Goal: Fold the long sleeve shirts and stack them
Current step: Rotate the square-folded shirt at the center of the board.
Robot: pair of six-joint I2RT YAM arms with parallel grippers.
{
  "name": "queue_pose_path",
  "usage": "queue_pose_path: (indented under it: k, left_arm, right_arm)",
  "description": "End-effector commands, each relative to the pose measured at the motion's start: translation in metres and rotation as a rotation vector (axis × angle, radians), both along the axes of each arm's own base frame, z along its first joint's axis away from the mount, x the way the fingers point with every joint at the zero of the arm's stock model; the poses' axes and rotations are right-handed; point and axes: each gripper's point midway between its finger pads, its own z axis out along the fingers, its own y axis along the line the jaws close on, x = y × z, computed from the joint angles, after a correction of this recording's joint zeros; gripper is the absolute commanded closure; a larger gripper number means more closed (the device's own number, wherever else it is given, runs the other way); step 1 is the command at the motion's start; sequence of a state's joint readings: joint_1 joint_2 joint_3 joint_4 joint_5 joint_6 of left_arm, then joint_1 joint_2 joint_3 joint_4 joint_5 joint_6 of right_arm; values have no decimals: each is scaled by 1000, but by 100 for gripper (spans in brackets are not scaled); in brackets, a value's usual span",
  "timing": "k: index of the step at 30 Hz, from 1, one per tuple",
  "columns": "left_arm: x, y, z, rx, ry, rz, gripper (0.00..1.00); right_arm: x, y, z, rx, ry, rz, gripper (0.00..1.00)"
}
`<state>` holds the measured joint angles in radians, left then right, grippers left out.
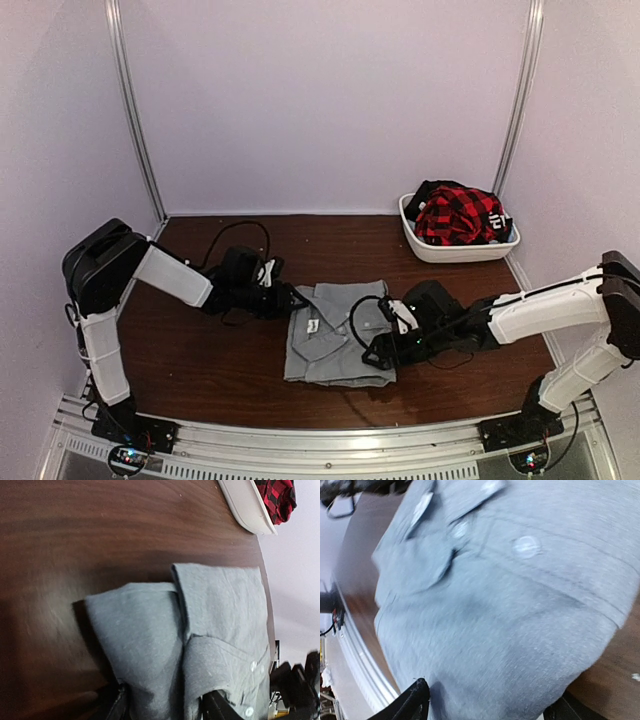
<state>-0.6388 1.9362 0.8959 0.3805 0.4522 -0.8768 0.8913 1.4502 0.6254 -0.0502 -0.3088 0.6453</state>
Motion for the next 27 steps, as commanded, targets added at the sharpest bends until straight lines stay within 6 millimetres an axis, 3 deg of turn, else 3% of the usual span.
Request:
queue_pose_path:
  k: [1,5,8,12,16,21,25,27]
  left_arm:
    - [42,7,1,2,-42,-23,50]
    - [85,30,10,31,-87,22,48]
    - [106,53,29,103,-164,74,42]
    - [107,78,44,232,-231,120,35]
    - [77,86,56,204,-225,130,33]
    - [13,85,69,155,-205,141,30]
    - [-35,79,76,139,-191,148,26]
    - [-56,75,71,125,-159,144,22]
  right_arm:
    - [-26,48,26,142,-18,45,22]
    - [-45,74,21,80,-36,122,21]
    - [-38,63,9,-35,-64,105,20]
    - [-18,40,14,-147,-119,62,18]
    - [9,20,34,-214,-186,23,16]
    - [59,1,60,-249,-248,-31,13]
    - [113,-9,66,-292,-280,-46,10]
    - [134,-9,58,-304,-269,-32,9]
